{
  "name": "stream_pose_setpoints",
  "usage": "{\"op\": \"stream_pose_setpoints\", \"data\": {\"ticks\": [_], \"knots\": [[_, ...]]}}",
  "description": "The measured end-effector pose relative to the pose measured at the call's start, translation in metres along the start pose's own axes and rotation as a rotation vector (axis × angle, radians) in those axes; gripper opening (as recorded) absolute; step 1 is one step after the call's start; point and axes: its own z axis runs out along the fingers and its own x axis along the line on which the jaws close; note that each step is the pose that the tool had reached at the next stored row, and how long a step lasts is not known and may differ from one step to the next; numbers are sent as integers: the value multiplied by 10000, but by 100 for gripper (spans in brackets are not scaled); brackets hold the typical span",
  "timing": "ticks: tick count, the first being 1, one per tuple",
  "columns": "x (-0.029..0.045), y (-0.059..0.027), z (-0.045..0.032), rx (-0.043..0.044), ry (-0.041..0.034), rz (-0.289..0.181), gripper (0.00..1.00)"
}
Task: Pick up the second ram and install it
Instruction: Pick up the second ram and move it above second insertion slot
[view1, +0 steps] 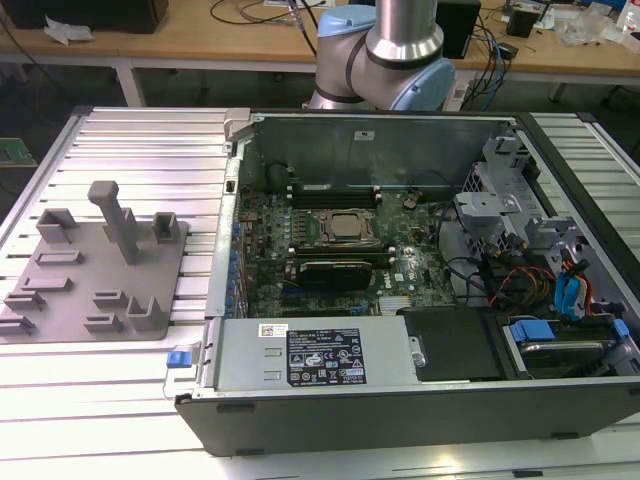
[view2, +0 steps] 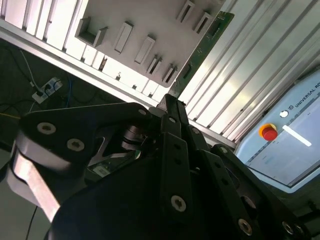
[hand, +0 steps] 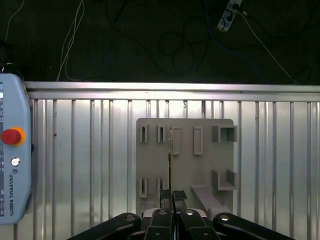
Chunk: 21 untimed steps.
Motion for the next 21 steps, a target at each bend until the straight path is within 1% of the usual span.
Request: {"op": "stream_pose_setpoints", "data": {"ticks": [1,3,8,11,18,21], "knots": [[0,-15,-1,-2,0,-1,10],[1,-122,-2,-3,-1,0,10],[2,-275,-6,-7,-1,1,10],[3,-394,-9,-8,-2,1,10],[4,-565,-13,-10,-2,2,10],[6,-696,-16,-9,-2,1,10]]}}
